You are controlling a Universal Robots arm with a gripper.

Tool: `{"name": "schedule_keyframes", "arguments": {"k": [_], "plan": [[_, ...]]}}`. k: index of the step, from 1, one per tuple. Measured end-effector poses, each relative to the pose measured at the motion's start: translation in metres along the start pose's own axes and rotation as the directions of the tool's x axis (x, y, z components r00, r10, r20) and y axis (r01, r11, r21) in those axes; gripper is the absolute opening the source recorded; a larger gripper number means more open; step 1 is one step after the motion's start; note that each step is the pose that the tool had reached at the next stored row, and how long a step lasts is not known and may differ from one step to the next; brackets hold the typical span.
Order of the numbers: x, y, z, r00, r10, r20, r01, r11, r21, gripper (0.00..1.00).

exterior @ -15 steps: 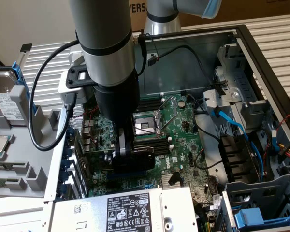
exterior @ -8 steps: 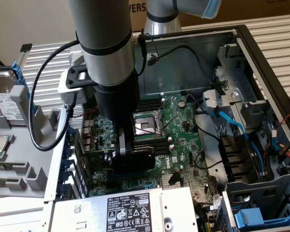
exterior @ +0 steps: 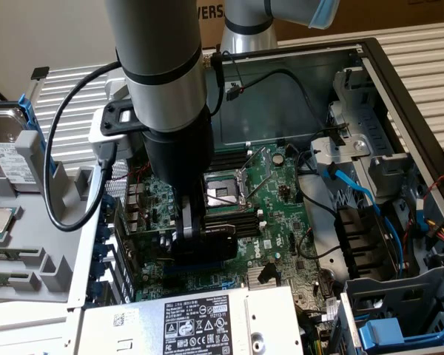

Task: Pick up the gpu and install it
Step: 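Insert the gpu into the slot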

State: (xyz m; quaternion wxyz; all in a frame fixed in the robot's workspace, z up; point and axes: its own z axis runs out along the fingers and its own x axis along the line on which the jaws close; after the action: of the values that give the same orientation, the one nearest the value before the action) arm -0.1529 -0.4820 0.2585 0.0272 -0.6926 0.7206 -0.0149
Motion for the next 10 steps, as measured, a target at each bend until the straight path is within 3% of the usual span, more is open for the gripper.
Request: {"name": "schedule_keyframes", "arguments": {"k": [10], "plan": [[0.0000,0.0001,0.0000,1.0000,0.000,0.0001,0.000,1.0000,0.0024,0.26]]}}
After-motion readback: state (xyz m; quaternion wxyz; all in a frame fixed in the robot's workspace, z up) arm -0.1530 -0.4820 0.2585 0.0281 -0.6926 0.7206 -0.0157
